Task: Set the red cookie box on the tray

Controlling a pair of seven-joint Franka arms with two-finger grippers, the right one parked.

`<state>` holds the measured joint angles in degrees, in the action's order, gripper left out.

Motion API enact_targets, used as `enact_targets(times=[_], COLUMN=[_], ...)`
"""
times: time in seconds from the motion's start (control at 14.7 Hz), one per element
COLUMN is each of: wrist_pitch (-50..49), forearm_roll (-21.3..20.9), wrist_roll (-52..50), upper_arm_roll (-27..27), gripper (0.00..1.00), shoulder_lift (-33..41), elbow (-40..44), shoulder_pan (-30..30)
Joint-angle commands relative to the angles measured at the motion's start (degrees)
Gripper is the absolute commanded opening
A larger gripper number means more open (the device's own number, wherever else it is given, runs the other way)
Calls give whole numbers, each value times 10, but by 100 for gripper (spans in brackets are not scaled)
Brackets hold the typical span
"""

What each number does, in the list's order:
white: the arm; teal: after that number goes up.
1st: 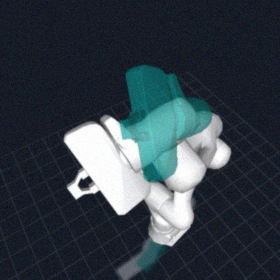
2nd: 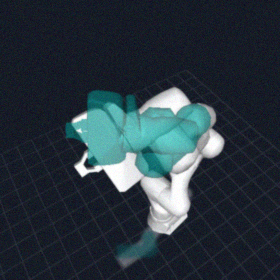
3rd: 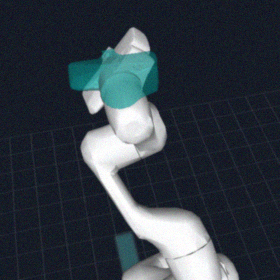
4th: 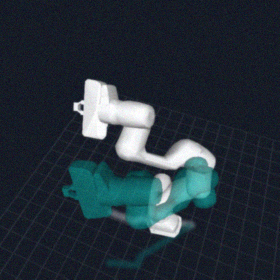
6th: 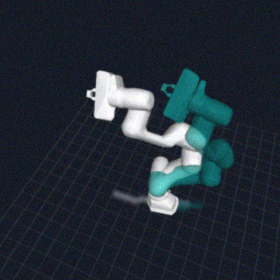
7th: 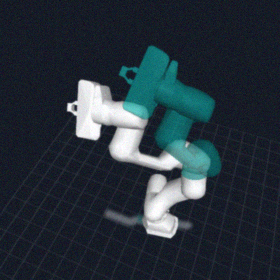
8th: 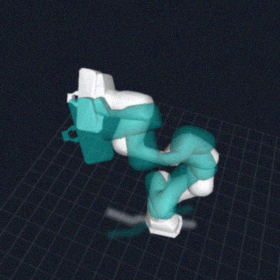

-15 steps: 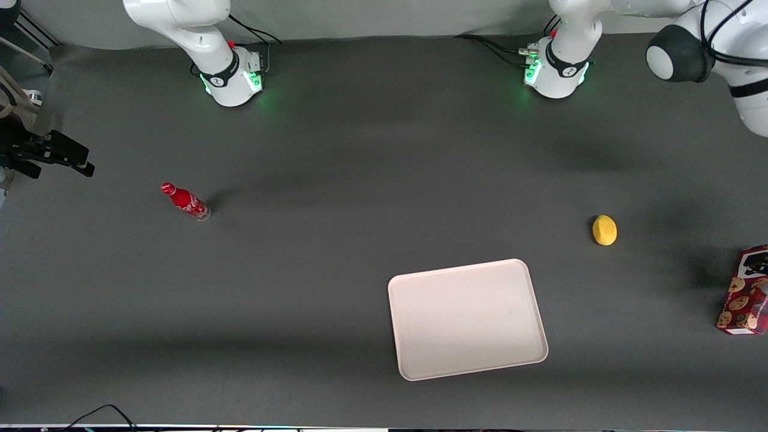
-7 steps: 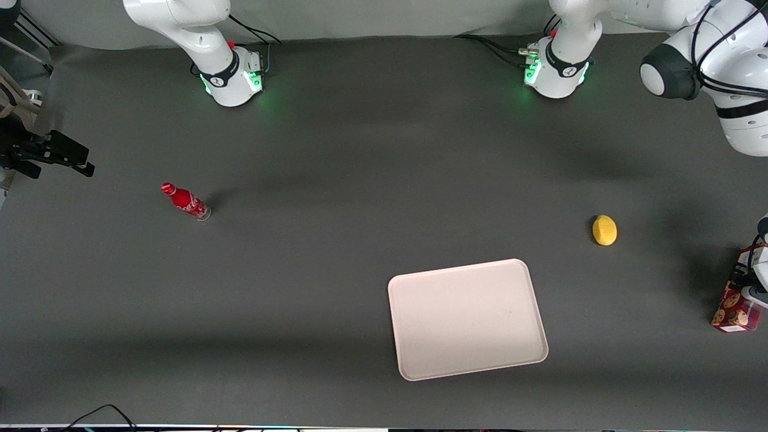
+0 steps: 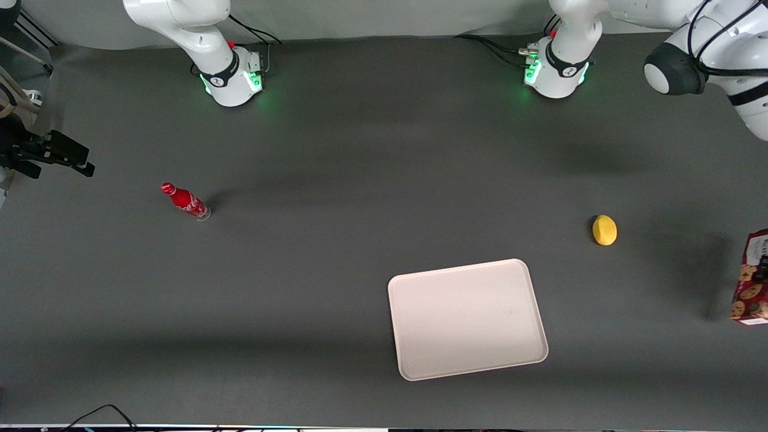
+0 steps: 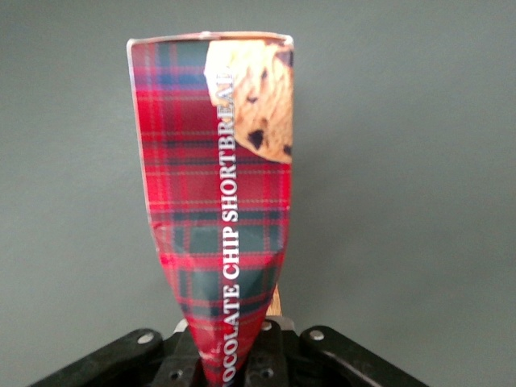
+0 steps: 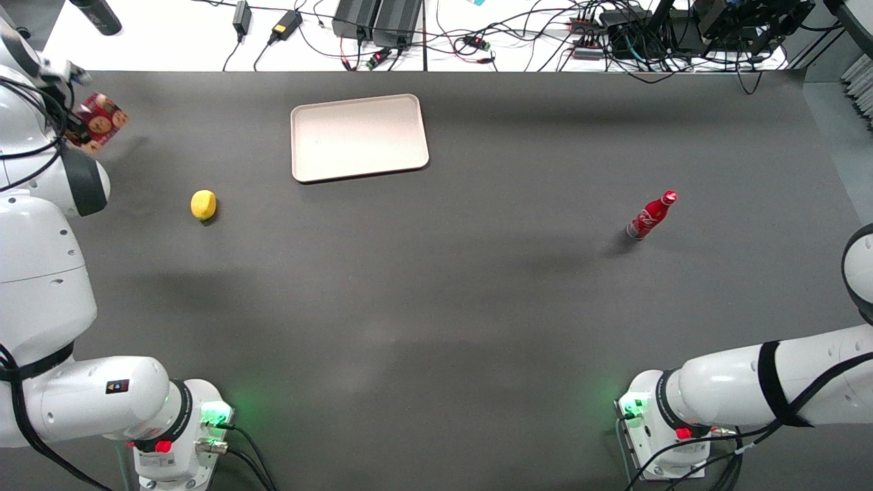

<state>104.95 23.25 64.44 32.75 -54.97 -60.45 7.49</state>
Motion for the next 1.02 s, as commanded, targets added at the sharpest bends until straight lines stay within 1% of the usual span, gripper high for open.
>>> enact_targets(times=[0.0,0.14,0.27,0.34,0.41,0.48,0.55,0.61,0.68,0.82,0.89,0.95], wrist_pitch=[-146,-213,-281,-311,-336,-346,-346,-343,-342,-307,-265,-217], forearm_roll=[-20,-21,-20,-20,-20,-23,-37,-61,-96,-178,-217,-241], wrist_roll=[-146,-266,-401,-472,-537,-599,-656,-702,-746,-818,-851,-871], upper_arm_roll=[25,21,2,-17,-48,-85,-126,-176,-229,-337,-389,-426], gripper=[0,0,0,0,0,0,0,0,0,0,0,0], shoulder_lift=[56,90,107,111,116,129,144,151,152,148,148,149], elbow=[58,70,109,136,154,160,159,157,155,144,107,64], shoulder_pan=[-38,-69,-95,-102,-103,-103,-103,-103,-103,-104,-103,-101])
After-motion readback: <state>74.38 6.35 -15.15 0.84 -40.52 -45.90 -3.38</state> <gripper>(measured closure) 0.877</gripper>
